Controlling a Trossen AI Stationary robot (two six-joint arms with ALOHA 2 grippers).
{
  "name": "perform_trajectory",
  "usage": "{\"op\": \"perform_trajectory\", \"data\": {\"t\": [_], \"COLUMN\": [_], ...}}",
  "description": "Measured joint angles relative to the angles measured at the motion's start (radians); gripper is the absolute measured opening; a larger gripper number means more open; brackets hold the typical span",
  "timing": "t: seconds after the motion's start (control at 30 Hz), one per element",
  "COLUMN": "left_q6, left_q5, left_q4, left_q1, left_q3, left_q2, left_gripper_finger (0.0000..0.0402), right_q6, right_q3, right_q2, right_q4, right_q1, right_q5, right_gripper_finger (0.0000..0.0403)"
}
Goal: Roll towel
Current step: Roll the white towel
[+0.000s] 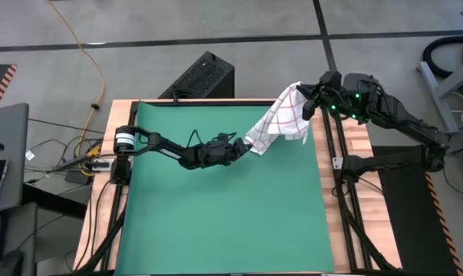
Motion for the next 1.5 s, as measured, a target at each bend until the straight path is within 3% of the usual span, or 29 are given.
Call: {"op": "perform_trajectory", "data": {"t": [0.2, 0.53, 0.9, 1.07, 1.33, 1.5], "left_q6": [-0.049, -0.023, -0.064, -0.125, -0.159, -0.120], "left_q5": [-0.088, -0.084, -0.017, -0.066, -0.016, -0.014], "left_q4": [-0.166, -0.302, -0.324, -0.375, -0.184, -0.165], "left_q1": [0.017, 0.071, 0.052, 0.038, 0.052, 0.066], "left_q3": [0.042, 0.125, 0.168, 0.167, 0.210, 0.230], "left_q2": [0.001, 0.002, 0.002, 0.015, 0.144, 0.147], "left_gripper_finger": [0.0174, 0.0174, 0.0174, 0.0174, 0.0174, 0.0174], "right_q6": [-0.001, -0.003, -0.024, -0.026, -0.026, -0.026], "right_q3": [0.000, 0.000, 0.000, 0.000, 0.000, 0.000], "right_q2": [0.000, -0.001, 0.001, 0.001, 0.001, 0.001], "right_q4": [0.012, 0.043, 0.045, 0.045, 0.045, 0.045], "right_q1": [0.001, 0.001, 0.000, 0.000, 0.001, -0.001], "right_q5": [-0.009, -0.011, -0.010, -0.010, -0.011, -0.011], "right_gripper_finger": [0.0007, 0.0007, 0.0007, 0.0007, 0.0007, 0.0007]}}
